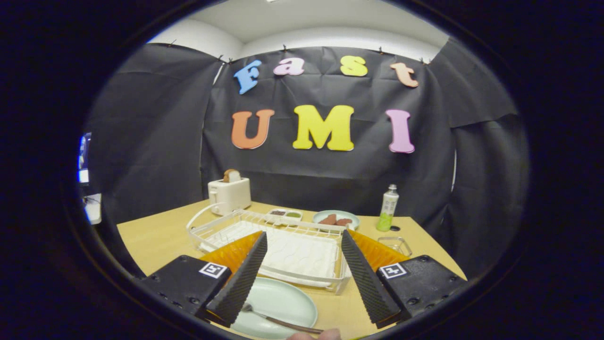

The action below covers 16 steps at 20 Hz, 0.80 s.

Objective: Take the plate from the dish rack, then take the spoon from the basket and place it into the plate.

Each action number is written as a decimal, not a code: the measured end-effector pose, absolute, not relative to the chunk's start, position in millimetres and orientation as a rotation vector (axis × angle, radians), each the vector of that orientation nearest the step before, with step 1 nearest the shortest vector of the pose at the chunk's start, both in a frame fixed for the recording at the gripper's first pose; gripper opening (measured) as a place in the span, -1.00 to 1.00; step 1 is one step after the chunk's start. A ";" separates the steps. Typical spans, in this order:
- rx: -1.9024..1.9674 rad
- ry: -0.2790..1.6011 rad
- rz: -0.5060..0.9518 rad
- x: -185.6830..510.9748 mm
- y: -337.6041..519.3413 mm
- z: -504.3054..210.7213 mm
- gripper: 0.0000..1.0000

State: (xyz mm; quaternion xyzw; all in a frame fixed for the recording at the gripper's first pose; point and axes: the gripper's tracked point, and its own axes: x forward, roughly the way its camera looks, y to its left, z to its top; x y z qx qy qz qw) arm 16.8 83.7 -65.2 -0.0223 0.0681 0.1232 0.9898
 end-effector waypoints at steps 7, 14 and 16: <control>0.041 -0.016 0.140 -47.4 80.7 -31.2 1.00; 0.056 -0.051 0.165 -79.9 76.2 -28.5 1.00; 0.036 -0.059 0.155 -85.0 75.3 -29.4 1.00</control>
